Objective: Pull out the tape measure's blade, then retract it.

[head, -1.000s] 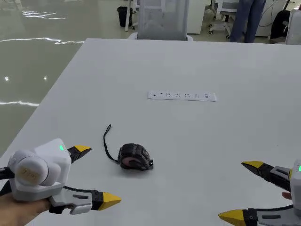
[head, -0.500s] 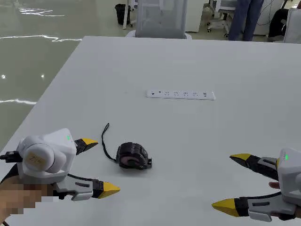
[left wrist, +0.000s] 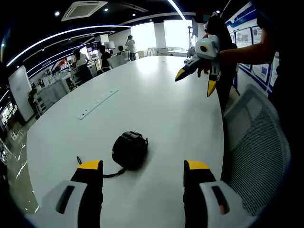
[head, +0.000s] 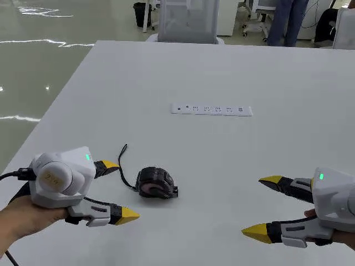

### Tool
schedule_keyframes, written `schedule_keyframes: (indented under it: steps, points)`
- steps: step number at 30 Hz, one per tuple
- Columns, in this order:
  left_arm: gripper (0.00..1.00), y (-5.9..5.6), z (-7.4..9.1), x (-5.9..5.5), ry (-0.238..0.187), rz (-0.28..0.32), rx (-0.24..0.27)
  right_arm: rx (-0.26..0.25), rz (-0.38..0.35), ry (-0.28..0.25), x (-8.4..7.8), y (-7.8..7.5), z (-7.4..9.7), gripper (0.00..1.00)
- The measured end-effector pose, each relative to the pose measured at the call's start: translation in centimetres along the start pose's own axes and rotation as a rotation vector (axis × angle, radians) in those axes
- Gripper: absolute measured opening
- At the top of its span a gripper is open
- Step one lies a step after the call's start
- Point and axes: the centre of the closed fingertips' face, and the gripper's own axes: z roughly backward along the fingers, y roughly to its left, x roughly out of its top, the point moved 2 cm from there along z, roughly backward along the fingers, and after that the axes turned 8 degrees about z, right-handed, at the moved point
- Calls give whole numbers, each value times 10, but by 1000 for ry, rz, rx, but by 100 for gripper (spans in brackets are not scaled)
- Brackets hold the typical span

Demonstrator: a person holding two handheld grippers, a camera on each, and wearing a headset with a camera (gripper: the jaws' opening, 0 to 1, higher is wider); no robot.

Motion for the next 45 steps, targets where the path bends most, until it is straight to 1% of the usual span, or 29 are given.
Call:
schedule_keyframes:
  steps: [4, 9, 14, 18, 25, 30, 34, 38, 45]
  points:
    - [64, 4, -7, 1, 23, -34, -16, 9, 15, 0, 0, -4, -5, 71]
    - [62, 7, -16, 6, 46, -73, -34, 24, 23, -7, 1, -7, -10, 69]
    - [61, 11, -24, 11, 65, -96, -51, 36, 32, -3, -1, -11, -15, 68]
    - [59, 13, -31, 10, 88, -125, -70, 44, 39, 1, -2, -14, -19, 67]
    - [59, 19, -41, 11, 117, -149, -92, 64, 52, 11, -4, -20, -28, 66]
    - [58, 25, -47, 11, 135, -167, -106, 74, 70, 11, -3, -22, -39, 64]
    - [57, 30, -51, 11, 150, -181, -115, 100, 80, 14, -1, -22, -48, 63]
    - [57, 34, -56, 9, 167, -192, -127, 121, 90, 19, 0, -21, -57, 62]
    - [56, 35, -62, 3, 196, -205, -148, 151, 102, 11, 2, -21, -72, 61]
